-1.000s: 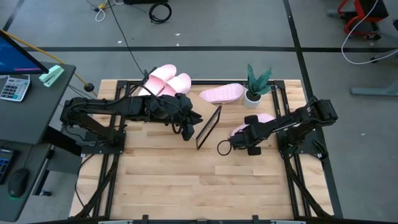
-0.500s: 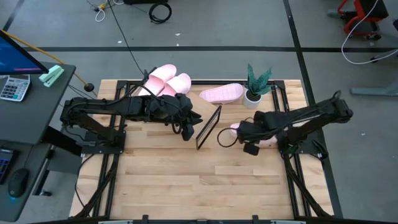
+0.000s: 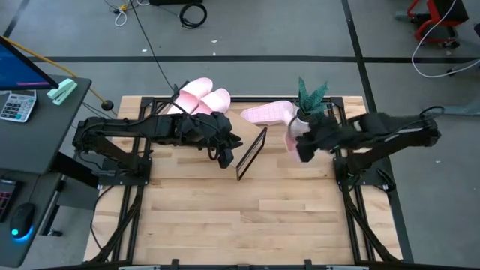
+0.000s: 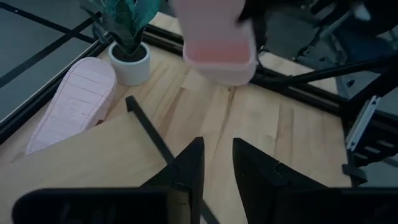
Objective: Pick and place slides into the shelf
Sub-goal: Put the pink slipper on the shelf
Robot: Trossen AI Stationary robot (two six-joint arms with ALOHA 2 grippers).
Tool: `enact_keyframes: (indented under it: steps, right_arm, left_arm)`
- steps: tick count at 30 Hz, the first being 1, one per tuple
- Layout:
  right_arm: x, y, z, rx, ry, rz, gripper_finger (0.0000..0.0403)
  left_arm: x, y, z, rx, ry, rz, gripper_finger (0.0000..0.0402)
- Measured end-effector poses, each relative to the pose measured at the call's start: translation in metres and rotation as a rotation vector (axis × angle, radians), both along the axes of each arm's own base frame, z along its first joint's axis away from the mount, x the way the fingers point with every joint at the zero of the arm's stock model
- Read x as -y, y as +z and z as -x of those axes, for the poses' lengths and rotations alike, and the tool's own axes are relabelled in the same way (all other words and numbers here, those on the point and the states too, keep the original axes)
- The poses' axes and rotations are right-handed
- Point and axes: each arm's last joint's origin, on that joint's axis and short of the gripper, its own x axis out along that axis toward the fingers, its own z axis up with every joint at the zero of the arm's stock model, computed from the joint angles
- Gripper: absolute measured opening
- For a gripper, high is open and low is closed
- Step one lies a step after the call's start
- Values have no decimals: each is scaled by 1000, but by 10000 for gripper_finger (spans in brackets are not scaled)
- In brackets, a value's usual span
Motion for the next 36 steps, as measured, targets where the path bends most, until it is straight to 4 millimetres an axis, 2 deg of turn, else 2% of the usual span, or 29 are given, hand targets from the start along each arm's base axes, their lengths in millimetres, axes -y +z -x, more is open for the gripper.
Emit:
enact_keyframes:
  steps: [6, 12, 17, 21, 26, 32, 36]
  right_arm:
    - [6, 44, 24, 349, -23, -51, 62]
    - [12, 64, 50, 578, -30, -43, 60]
    - [10, 79, 55, 776, 123, -45, 60]
    - [7, 83, 49, 844, 183, -38, 60]
    - [5, 76, 29, 848, 138, -30, 60]
    - [6, 73, -8, 895, 92, -24, 59]
    - [14, 68, -38, 935, 52, -42, 59]
  left_arm:
    - [-2, -3, 2, -37, 5, -4, 92]
    - [-2, 1, 5, -33, -16, -40, 79]
    - [-3, 9, 14, -7, -7, -71, 73]
    - [-5, 16, 21, 17, 4, -76, 77]
    - [-7, 29, 33, 71, 10, -83, 82]
    - [-13, 47, 50, 165, 35, -82, 76]
    - [-19, 55, 61, 197, 58, -84, 74]
